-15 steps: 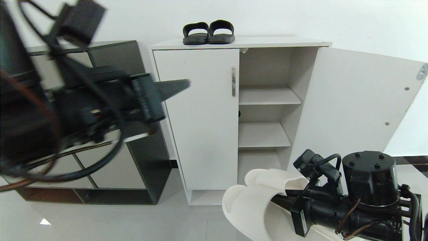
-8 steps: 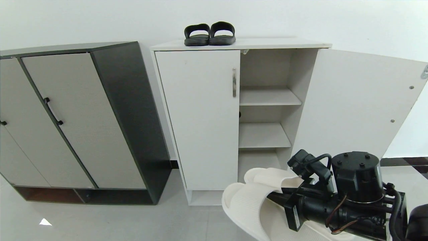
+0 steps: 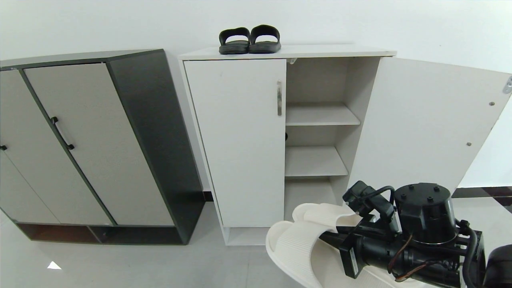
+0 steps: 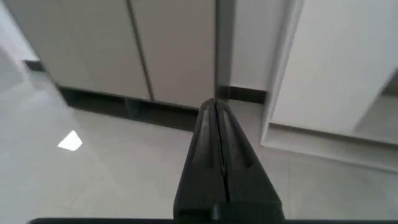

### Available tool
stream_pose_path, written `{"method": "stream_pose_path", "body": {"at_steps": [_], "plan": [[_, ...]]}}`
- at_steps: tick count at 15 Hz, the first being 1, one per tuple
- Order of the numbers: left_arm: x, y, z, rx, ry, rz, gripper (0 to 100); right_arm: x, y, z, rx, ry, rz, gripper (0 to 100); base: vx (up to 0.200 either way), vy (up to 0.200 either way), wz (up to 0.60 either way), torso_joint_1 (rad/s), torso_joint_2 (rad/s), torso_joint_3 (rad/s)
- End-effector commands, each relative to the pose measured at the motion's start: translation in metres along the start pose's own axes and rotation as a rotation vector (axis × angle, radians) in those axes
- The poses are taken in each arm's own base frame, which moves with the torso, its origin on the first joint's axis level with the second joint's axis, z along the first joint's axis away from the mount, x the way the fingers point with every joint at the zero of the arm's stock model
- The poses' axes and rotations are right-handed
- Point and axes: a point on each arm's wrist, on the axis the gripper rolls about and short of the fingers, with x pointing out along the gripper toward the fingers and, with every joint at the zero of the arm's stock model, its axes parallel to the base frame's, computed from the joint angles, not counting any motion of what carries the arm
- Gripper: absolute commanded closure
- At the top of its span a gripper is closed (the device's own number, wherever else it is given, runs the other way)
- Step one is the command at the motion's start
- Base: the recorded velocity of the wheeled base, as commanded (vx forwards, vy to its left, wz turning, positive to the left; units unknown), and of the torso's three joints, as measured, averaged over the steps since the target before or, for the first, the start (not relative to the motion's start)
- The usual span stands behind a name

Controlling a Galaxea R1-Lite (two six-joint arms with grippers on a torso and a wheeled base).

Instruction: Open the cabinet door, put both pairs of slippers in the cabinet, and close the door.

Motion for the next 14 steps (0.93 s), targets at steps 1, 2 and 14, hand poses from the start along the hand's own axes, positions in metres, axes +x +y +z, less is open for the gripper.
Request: {"method": "stream_pose_path", "body": {"at_steps": [1, 2, 14], "plan": [[-0.0019, -0.0053, -0.0017, -0.05, -0.027, -0.255, 100, -0.0008, 0.0001, -0.0007, 0.001, 0.002, 0.0, 100, 0.0, 0.0, 0.0, 0.0, 0.0, 0.0], [-0.002, -0.0056, -0.0017, -0.056, -0.027, -0.27, 100, -0.0009, 0.0001, -0.0015, 0.001, 0.003, 0.0, 100, 0.0, 0.0, 0.0, 0.0, 0.0, 0.0], [0.0039, -0.0017, -0.0046, -0.149, -0.081, -0.021, 100, -0.0008, 0.0049, 0.0037, -0.001, -0.069, -0.016, 100, 0.0, 0.0, 0.0, 0.0, 0.0, 0.0]]}}
